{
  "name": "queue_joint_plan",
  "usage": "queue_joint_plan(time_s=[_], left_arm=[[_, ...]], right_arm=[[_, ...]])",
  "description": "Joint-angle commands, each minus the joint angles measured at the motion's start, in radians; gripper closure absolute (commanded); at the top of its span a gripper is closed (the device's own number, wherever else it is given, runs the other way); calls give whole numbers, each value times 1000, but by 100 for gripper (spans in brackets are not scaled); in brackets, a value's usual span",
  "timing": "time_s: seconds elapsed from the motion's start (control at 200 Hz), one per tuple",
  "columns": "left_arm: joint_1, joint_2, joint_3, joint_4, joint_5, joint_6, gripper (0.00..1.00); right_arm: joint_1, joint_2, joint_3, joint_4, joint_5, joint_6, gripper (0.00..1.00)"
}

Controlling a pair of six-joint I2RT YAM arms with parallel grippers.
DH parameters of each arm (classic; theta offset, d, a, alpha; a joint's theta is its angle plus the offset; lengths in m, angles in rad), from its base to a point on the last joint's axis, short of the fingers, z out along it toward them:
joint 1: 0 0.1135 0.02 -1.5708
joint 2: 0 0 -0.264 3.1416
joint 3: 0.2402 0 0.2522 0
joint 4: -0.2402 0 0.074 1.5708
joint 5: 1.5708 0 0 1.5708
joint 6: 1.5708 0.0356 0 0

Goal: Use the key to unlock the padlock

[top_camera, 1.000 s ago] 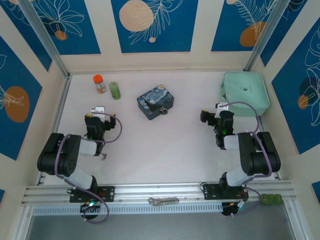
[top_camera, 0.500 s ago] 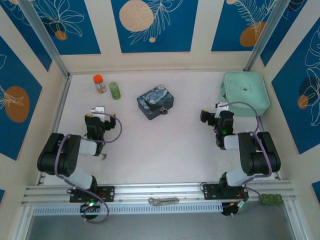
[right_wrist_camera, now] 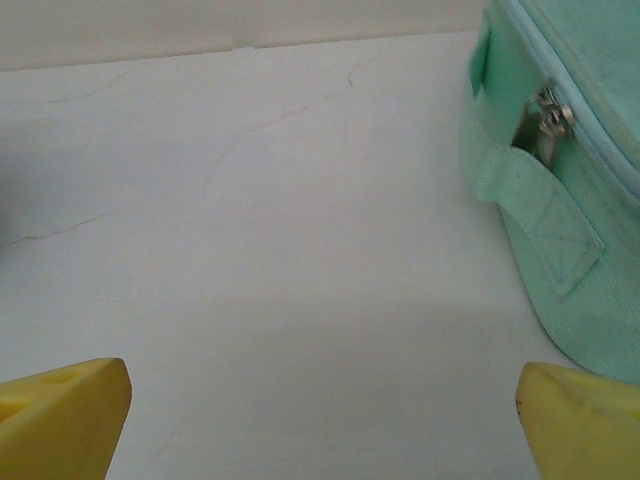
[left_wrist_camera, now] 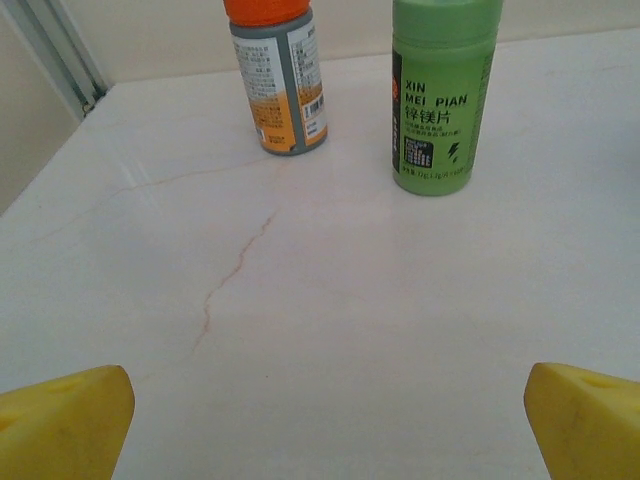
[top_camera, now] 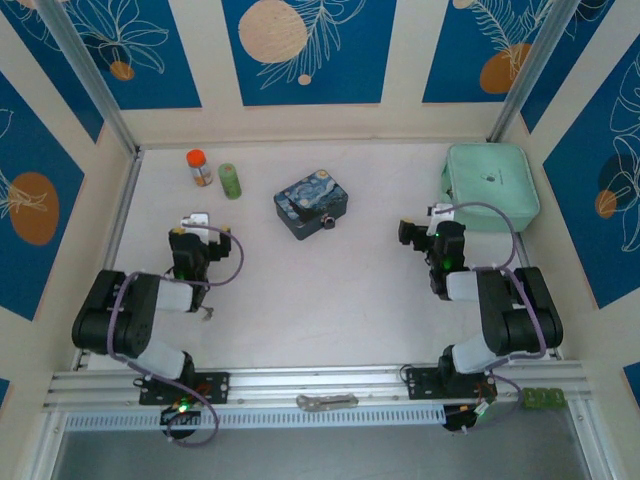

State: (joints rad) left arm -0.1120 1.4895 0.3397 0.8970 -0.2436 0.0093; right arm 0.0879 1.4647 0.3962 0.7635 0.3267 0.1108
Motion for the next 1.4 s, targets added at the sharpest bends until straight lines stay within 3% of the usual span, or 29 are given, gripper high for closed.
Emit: queue_joint_plan(time_s=[0.0, 0.12, 0.255, 0.34, 0.415, 0.535, 0.695, 0.765, 0.955, 1.285, 1.395], left_arm=[[11, -159, 59, -186, -21, 13, 0], [8, -313, 130, -444, -34, -2, 0], [-5, -436, 278, -927, -39, -139, 0], [-11, -468, 375, -1247, -87, -296, 0], [-11, -485, 428, -1524, -132, -511, 0], [-14, -497, 413, -1775, -82, -803, 0], [-14, -504, 357, -1875, -23, -1001, 0], [-14, -519, 324, -1883, 3, -1068, 7], [-15, -491, 236, -1771, 100, -1121, 26], [-53, -336, 203, -1556, 159, -1176, 33], [-68, -273, 225, -1516, 153, -1166, 41]], right_arm=[[50, -121, 45, -109, 101, -54, 1], [81, -198, 107, -251, 105, -37, 1], [154, -218, 211, -516, 98, 58, 0], [255, -216, 230, -594, 118, 82, 1], [346, -202, 250, -647, 123, 117, 0], [469, -154, 298, -704, 154, 123, 0], [565, -68, 397, -790, 200, 112, 1], [587, -39, 432, -821, 201, 129, 1], [633, 6, 452, -819, 207, 152, 1], [662, 36, 484, -837, 230, 125, 1], [671, 44, 491, -842, 237, 124, 1]])
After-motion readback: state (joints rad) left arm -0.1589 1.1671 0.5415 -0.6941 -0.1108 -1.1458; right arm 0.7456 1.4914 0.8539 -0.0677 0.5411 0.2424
